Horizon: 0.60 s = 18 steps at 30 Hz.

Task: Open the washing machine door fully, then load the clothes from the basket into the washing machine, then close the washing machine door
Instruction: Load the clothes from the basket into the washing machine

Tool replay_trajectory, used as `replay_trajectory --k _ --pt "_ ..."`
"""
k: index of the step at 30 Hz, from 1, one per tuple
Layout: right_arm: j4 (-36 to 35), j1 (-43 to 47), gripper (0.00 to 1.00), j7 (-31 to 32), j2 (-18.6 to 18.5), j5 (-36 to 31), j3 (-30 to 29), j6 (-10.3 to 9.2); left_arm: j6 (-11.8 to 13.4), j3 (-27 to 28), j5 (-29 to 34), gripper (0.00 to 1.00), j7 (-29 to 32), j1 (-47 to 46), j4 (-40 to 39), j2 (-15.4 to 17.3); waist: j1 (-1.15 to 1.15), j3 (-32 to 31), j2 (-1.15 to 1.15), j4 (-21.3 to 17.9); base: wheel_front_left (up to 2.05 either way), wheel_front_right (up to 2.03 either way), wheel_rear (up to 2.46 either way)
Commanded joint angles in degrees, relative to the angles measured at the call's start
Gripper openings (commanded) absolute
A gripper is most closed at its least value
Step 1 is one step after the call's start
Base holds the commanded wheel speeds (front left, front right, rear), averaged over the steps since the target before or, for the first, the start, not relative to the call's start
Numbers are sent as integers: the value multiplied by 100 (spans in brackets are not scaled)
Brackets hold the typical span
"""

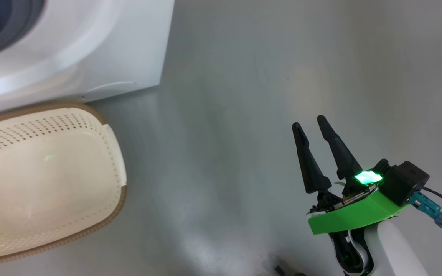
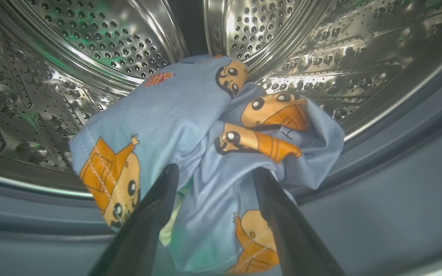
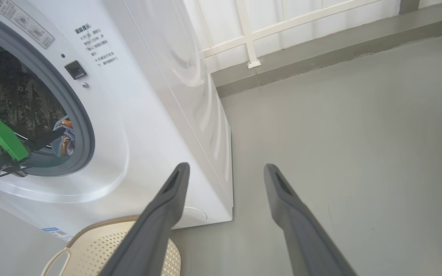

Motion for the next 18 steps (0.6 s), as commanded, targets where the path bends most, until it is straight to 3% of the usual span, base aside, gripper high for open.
replay_trajectory --k 1,9,18 --pt "-101 115 100 -27 4 -34 95 9 -8 63 -115 100 -25 -49 -56 210 0 -100 0 86 0 0 0" --pt "7 119 100 -27 4 -221 -4 9 -8 254 -427 100 -34 375 -495 23 0 -450 0 392 0 0 0" --pt "228 305 100 -27 4 -504 -195 9 -8 1644 199 100 -35 1746 -1317 -575 0 -1165 0 788 0 0 0"
